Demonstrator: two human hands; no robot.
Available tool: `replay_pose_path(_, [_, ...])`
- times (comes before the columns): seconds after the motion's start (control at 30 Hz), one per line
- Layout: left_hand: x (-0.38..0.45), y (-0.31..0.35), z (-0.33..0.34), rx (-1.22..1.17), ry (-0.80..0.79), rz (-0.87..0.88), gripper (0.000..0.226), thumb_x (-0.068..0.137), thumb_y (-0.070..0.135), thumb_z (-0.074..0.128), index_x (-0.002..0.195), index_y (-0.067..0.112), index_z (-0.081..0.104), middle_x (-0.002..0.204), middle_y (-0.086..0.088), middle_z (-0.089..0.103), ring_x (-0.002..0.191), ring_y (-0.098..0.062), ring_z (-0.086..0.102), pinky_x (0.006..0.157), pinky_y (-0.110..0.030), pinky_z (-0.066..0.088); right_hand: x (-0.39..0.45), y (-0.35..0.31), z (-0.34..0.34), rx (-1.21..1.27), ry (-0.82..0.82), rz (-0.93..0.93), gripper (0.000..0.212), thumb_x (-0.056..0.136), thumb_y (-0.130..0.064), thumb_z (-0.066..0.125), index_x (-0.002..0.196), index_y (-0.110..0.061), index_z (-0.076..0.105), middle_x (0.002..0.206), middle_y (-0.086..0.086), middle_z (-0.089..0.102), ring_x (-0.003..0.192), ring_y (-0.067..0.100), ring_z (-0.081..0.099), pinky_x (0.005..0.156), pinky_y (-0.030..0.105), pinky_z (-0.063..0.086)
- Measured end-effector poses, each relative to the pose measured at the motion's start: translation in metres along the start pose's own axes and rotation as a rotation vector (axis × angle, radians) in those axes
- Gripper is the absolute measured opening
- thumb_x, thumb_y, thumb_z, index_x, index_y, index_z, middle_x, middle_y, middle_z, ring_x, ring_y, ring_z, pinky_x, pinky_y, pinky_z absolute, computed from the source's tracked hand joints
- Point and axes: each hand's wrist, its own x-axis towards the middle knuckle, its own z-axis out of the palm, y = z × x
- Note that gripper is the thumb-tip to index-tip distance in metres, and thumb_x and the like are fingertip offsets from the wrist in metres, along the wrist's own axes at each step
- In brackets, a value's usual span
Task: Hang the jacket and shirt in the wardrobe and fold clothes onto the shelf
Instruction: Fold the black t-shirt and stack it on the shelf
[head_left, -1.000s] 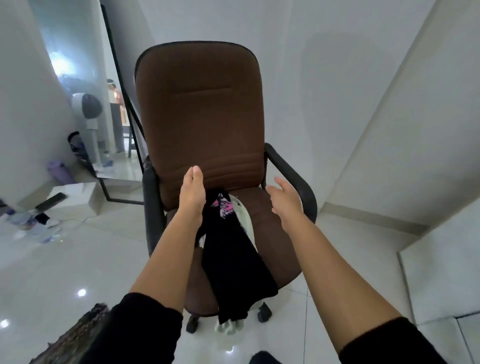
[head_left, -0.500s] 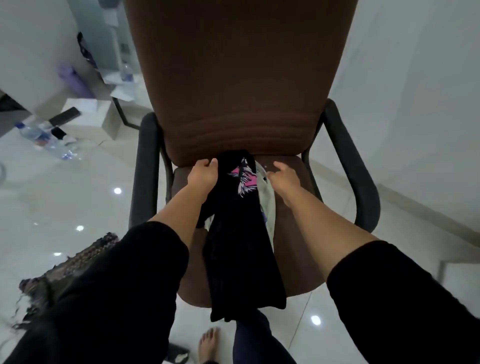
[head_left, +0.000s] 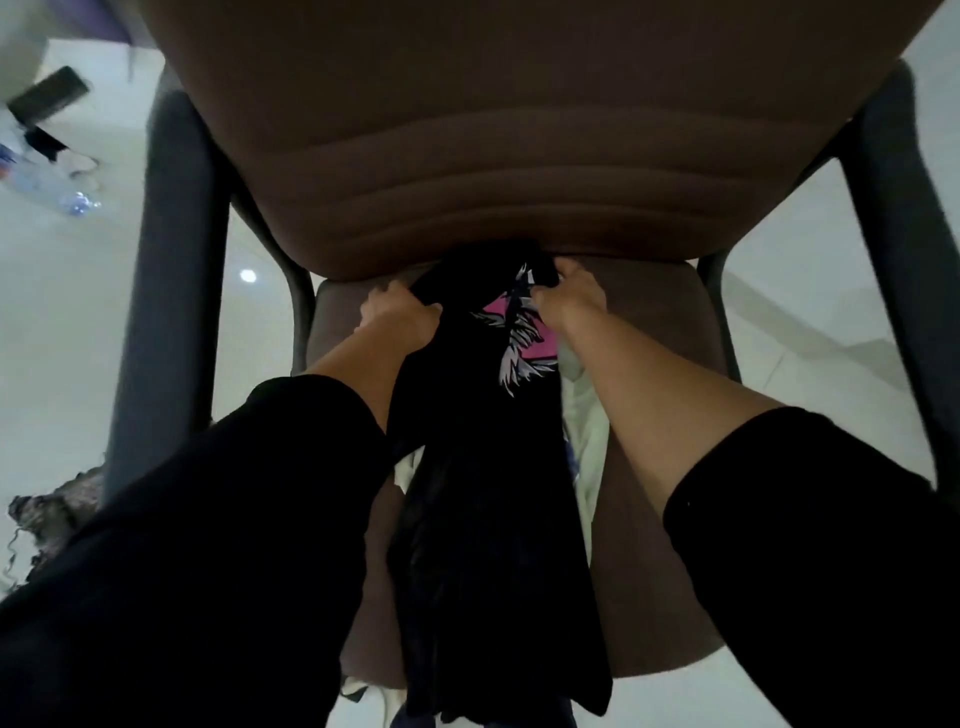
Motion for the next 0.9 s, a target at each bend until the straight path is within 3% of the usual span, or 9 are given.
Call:
replay_pose_path(0.1, [0.010,-0.004,0.009,0.062,0.017,-0.039,0.068,0.089,0.046,0.055,0.142,0.011,0.031,0.145,-0.015,0.034,0.134,-0.035,0.033,0.109,-0.049,0.032,0.015,0.007,0.011,0.017,0.028,0.028,0.052,0.091,-0.020,0.055,0.141,-0.020,0.041,0.136,0.010,0.053,0.126,0.027,0.049,0.100,0.028,0.040])
replay_pose_path(0.2, [0.018,-0.010,0.012,0.029,0.023,-0.018,0.064,0.088,0.044,0.057,0.138,0.012,0.034,0.137,-0.014,0.046,0.128,-0.034,0.042,0.105,-0.048,0.037,0.020,0.015,0.019,0.000,0.048,0.040,0.046,0.091,-0.021,0.056,0.136,-0.017,0.048,0.132,0.010,0.057,0.122,0.027,0.053,0.089,0.023,0.040])
replay_pose_path(0.27, [0.020,-0.012,0.013,0.006,0.006,0.036,0.057,0.088,0.046,0.055,0.133,0.014,0.043,0.129,-0.013,0.054,0.119,-0.034,0.051,0.094,-0.038,0.043,0.021,0.018,0.022,0.034,0.058,0.061,0.044,0.090,-0.024,0.058,0.134,-0.018,0.051,0.130,0.009,0.059,0.120,0.027,0.055,0.089,0.023,0.041])
replay_pose_path(0.37, [0.013,-0.010,0.010,-0.055,0.078,0.131,0.039,0.094,0.040,0.049,0.125,0.017,0.055,0.120,-0.012,0.061,0.111,-0.030,0.056,0.078,-0.027,0.039,0.015,0.019,0.019,0.088,0.085,0.058,0.040,0.090,-0.022,0.060,0.129,-0.019,0.054,0.127,0.008,0.060,0.119,0.025,0.055,0.093,0.023,0.041])
replay_pose_path(0.53, [-0.020,-0.007,-0.012,-0.282,0.264,0.149,0.035,0.095,0.024,0.049,0.129,0.017,0.057,0.133,-0.010,0.055,0.122,-0.026,0.051,0.099,-0.024,0.037,-0.014,0.012,0.006,0.144,0.121,-0.009,0.025,0.090,-0.027,0.058,0.114,-0.020,0.062,0.115,0.008,0.065,0.106,0.026,0.060,0.084,0.029,0.047])
replay_pose_path(0.6, [-0.038,-0.007,-0.024,-0.386,0.317,0.164,0.035,0.096,0.021,0.047,0.129,0.014,0.057,0.134,-0.010,0.053,0.123,-0.027,0.050,0.101,-0.022,0.035,-0.032,0.013,-0.001,0.197,0.143,-0.021,0.015,0.089,-0.027,0.058,0.103,-0.022,0.062,0.105,0.005,0.064,0.090,0.023,0.059,0.070,0.027,0.041])
replay_pose_path(0.7, [-0.068,-0.007,-0.046,-0.448,0.348,0.186,0.038,0.098,0.020,0.038,0.132,0.014,0.052,0.135,-0.012,0.053,0.123,-0.029,0.049,0.102,-0.028,0.037,-0.067,0.017,-0.011,0.324,0.178,-0.057,0.002,0.087,-0.022,0.059,0.087,-0.021,0.057,0.090,0.003,0.062,0.078,0.019,0.056,0.065,0.030,0.040])
replay_pose_path(0.8, [-0.105,-0.005,-0.072,-0.462,0.359,0.209,0.041,0.100,0.021,0.032,0.138,0.012,0.043,0.139,-0.012,0.048,0.126,-0.030,0.045,0.098,-0.027,0.035,-0.109,0.016,-0.024,0.434,0.208,-0.080,0.005,0.087,-0.017,0.060,0.087,-0.017,0.055,0.083,0.003,0.060,0.076,0.018,0.055,0.070,0.035,0.044])
replay_pose_path(0.9, [-0.155,-0.002,-0.100,-0.526,0.356,0.268,0.043,0.100,0.021,0.029,0.140,0.010,0.041,0.138,-0.012,0.049,0.125,-0.031,0.046,0.101,-0.032,0.036,-0.165,0.009,-0.045,0.502,0.237,-0.144,0.009,0.091,-0.014,0.059,0.094,-0.012,0.051,0.080,0.002,0.056,0.072,0.015,0.051,0.067,0.030,0.042])
